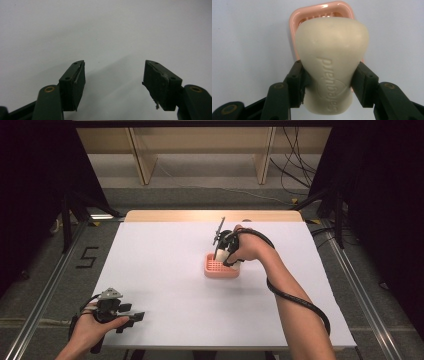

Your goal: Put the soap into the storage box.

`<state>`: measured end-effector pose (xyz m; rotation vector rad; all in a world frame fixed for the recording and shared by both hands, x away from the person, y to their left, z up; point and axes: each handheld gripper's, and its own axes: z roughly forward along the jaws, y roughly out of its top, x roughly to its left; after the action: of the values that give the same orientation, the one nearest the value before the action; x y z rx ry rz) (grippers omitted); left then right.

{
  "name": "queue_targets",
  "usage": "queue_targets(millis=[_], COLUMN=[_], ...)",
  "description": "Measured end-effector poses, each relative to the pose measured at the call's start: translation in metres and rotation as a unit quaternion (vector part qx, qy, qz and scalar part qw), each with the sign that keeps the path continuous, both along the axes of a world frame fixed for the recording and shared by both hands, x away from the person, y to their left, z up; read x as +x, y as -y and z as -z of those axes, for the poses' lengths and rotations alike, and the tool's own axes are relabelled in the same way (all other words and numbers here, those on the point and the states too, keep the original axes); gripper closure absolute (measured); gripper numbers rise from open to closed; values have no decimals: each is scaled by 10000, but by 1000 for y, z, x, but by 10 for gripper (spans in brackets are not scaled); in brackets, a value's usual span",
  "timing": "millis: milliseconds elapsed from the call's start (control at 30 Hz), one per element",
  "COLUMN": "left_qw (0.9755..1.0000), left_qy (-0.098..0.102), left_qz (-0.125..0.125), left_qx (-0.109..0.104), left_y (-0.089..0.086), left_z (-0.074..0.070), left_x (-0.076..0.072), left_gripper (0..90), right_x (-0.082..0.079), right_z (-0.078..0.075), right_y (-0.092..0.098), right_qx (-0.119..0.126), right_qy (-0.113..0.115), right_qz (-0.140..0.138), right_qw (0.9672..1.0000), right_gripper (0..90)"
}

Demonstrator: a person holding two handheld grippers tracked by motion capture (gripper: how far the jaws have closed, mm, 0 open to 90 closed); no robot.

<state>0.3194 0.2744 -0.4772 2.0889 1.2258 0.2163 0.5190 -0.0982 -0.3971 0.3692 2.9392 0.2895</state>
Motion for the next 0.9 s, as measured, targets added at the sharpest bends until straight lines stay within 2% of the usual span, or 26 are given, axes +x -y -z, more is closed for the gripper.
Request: queue_targets(millis=[67, 100, 200, 233, 300, 367, 533, 767, 800, 900], left_qw=[10000, 10000, 10000, 10000, 10000, 10000, 10000, 10000, 10000, 10000], left_qy=[5, 4, 14, 14, 18, 43, 44, 42, 46, 39], left_qz=[-7, -7, 3, 3, -19, -38, -36, -35, -29, -38], left_qx=[-9, -11, -8, -8, -41, -15, -10, -16, -10, -17], left_y=[0, 0, 0, 0, 1, 1, 1, 1, 1, 1], left_z=[0, 0, 0, 0, 0, 1, 0, 0, 0, 0], left_x=[0, 0, 0, 0, 0, 0, 1, 0, 1, 0], left_gripper=[337, 337, 337, 337, 337, 338, 337, 337, 337, 337], right_x=[1, -2, 0, 2, 1, 2, 4, 3, 5, 7], right_z=[1, 1, 2, 2, 3, 3, 5, 7, 7, 10], right_y=[-1, -3, -4, -3, -4, -4, -5, -7, -6, -6], right_qx=[15, -17, -8, 1, 29, 34, 14, 40, 14, 43], right_qy=[-37, -45, -67, -29, -83, -54, -35, -72, -14, -11], right_qz=[4, 196, 123, 16, 136, 137, 13, 228, 126, 49], right_qw=[10000, 9998, 9999, 10000, 9999, 9999, 10000, 9997, 9999, 10000], right_gripper=[504, 504, 504, 504, 504, 504, 504, 504, 504, 504])
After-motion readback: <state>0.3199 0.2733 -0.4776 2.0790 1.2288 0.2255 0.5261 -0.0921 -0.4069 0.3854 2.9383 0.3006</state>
